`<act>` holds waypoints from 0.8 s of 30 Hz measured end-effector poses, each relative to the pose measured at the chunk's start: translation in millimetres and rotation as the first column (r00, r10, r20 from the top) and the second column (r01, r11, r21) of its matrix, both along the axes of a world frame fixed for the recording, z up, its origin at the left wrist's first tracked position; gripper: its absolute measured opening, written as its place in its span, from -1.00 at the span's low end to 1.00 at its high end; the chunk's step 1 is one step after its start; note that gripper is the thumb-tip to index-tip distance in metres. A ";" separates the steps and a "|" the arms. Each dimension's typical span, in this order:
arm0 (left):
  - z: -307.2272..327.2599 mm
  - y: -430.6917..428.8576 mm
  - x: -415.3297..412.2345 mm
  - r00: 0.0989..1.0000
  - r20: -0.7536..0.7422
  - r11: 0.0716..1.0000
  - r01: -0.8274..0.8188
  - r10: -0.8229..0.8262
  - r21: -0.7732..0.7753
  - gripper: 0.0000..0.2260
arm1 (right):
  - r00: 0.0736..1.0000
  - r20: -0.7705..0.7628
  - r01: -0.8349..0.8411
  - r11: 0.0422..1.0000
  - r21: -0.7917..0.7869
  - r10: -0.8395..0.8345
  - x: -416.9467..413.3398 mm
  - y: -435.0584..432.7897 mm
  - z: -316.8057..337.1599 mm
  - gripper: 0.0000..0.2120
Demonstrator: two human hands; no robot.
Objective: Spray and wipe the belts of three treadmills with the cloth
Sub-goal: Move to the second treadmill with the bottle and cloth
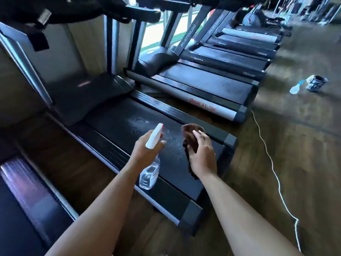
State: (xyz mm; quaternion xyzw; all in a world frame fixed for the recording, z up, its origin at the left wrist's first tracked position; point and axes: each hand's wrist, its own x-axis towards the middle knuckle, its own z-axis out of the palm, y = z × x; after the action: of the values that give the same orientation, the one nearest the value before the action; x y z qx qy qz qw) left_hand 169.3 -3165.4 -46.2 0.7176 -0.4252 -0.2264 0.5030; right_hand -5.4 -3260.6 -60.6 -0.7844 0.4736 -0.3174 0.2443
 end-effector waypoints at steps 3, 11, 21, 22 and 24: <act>-0.9 -16.3 24.2 0.999 0.007 0.999 -0.042 0.042 0.031 -0.86 | 1.000 -0.001 -0.026 0.999 0.025 0.026 21.1 -19.4 -2.2 -0.51; -7.0 -55.1 73.9 0.988 -0.046 0.989 -0.147 0.148 0.016 -0.82 | 0.993 -0.016 -0.118 0.991 0.061 0.120 67.5 -83.1 -8.6 -0.53; 8.5 -76.5 128.7 0.961 -0.087 0.964 -0.265 0.263 -0.005 -0.87 | 0.970 -0.027 -0.240 0.970 0.046 0.242 152.3 -130.1 3.3 -0.53; 8.8 -76.2 138.1 0.959 -0.092 0.963 -0.271 0.269 -0.009 -0.86 | 0.967 -0.031 -0.249 0.967 0.051 0.251 164.1 -130.7 2.8 -0.53; 9.0 -74.7 158.7 0.954 -0.095 0.958 -0.287 0.285 -0.016 -0.84 | 0.961 -0.032 -0.271 0.961 0.057 0.273 188.5 -129.5 0.9 -0.52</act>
State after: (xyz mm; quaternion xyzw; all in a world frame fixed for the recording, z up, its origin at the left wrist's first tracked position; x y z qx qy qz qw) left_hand 328.0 -3240.1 -37.1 0.7529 -0.2967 -0.1777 0.5600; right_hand 183.1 -3390.1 -59.7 -0.8416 0.3740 -0.2527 0.2965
